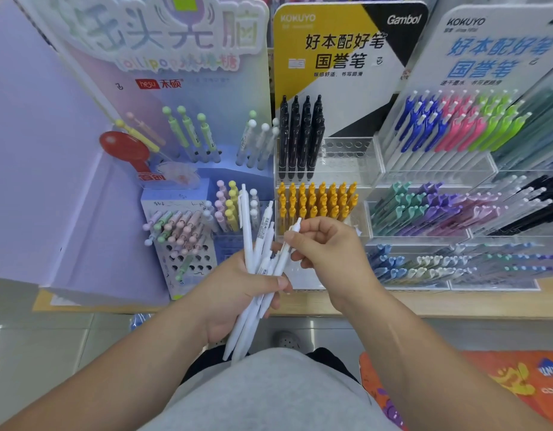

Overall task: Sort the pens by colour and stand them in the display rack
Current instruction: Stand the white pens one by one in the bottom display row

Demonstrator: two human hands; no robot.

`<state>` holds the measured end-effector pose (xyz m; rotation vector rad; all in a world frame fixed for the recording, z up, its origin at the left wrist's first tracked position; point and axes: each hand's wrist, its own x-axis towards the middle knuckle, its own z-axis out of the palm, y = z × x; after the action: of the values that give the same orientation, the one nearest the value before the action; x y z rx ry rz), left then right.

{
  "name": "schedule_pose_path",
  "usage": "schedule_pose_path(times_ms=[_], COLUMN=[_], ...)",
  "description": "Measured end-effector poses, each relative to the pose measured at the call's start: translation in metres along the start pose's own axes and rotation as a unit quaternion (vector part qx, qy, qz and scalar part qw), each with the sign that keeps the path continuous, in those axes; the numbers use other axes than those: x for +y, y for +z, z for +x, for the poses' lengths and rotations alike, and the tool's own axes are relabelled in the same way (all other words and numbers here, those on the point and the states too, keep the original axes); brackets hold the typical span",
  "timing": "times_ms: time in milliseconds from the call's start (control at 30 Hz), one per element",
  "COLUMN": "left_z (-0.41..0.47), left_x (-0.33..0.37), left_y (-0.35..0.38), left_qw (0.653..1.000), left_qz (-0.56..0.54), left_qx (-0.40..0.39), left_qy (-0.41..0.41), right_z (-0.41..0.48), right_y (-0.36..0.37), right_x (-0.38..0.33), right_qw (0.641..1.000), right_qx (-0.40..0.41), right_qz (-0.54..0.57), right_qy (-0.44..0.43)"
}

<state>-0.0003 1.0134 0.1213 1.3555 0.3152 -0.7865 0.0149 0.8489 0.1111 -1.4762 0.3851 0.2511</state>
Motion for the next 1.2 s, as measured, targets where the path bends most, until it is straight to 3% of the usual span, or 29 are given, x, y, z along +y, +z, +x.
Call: schedule_pose_path(times_ms=[467,633,833,1000,1200], left_z=[0.004,0.003,0.001,-0.003,-0.004], left_x=[0.006,0.007,0.0,0.0,-0.003], left_y=[-0.001,-0.008,-0.015,-0.017,-0.02], left_qw=[0.999,0.998,0.996,0.995,0.994], left_qz=[-0.028,-0.056,-0.086,-0.088,-0.091], left_qx=[-0.015,-0.003,0.026,0.039,0.049], left_qy=[-0.002,0.007,0.018,0.018,0.018], right_z=[-0.002,-0.001,0.005,0.02,0.03], right_y=[-0.016,-0.042,-0.052,-0.041,-0.035], right_x=[-0.007,-0.013,0.009,0.041,0.061], right_qw=[0.995,0.985,0.974,0.929,0.885], right_qx=[0.007,0.056,0.106,0.102,0.071], right_qz=[0.076,0.121,-0.09,-0.274,-0.379], right_qy=[-0.059,-0.112,-0.179,-0.226,-0.261])
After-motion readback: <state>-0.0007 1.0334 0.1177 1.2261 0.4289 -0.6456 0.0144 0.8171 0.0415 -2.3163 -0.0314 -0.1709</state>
